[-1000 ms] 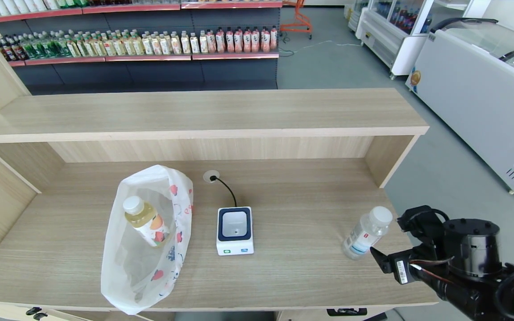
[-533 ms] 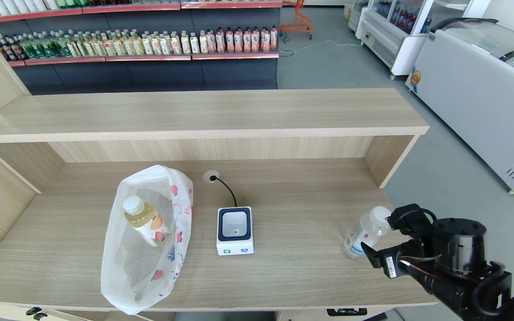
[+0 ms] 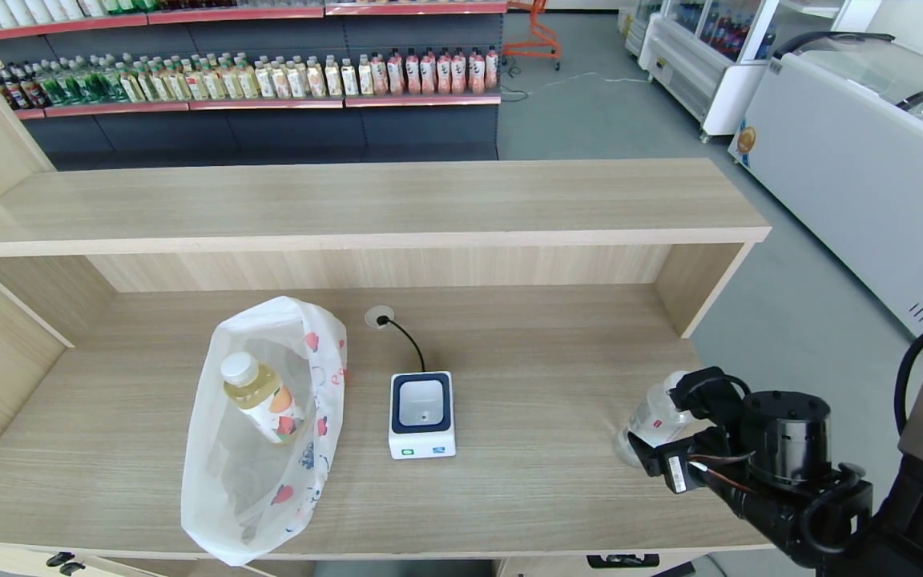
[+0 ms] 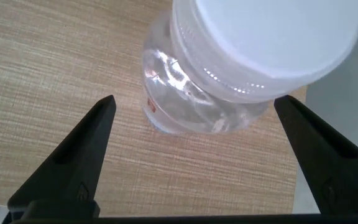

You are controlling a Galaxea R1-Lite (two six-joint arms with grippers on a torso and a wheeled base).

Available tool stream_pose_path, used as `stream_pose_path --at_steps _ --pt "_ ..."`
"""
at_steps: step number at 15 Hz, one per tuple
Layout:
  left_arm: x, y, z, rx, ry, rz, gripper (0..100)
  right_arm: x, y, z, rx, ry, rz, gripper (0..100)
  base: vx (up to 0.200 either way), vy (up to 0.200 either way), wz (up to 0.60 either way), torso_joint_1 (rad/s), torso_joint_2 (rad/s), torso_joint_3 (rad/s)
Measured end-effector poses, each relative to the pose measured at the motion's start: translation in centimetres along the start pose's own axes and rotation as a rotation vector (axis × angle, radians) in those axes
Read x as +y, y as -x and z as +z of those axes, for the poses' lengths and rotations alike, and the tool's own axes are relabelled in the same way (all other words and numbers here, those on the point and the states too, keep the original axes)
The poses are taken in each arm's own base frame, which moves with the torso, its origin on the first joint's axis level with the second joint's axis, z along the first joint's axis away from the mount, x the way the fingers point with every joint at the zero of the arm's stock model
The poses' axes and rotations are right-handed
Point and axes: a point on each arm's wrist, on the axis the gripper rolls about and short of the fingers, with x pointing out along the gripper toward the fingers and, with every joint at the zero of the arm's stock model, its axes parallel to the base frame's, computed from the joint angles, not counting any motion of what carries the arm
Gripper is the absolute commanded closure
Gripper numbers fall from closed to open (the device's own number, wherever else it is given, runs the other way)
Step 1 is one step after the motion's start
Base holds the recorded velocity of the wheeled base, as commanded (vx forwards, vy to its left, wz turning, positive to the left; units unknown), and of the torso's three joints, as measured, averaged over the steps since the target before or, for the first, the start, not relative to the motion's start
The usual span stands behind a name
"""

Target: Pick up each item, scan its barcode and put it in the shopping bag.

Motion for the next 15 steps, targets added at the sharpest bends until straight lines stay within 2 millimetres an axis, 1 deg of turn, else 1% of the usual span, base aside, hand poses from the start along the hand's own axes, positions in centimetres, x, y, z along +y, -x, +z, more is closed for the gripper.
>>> stream_pose_path --at_steps 7,13,14,15 --pt "0.0 0.0 0.0 0.0 0.0 0.0 0 0.9 -1.9 0.6 -0.054 -0.011 0.005 0 0.0 0.0 0.0 0.0 0.0 0.0" --pt "0.0 0.0 0.0 0.0 0.0 0.0 0 1.8 -3.4 0.3 -0.089 -0.016 0.038 0 0.0 0.0 0.0 0.0 0.0 0.0" --pt "0.0 0.0 0.0 0.0 0.0 0.0 0 1.9 -3.8 0.3 -0.092 -0.015 0.037 100 0.0 0.0 0.0 0.0 0.0 0.0" --pt "0.0 0.0 0.0 0.0 0.0 0.0 0 2.1 -4.2 0.4 -0.096 -0.01 0.037 100 0.0 0.0 0.0 0.0 0.0 0.0"
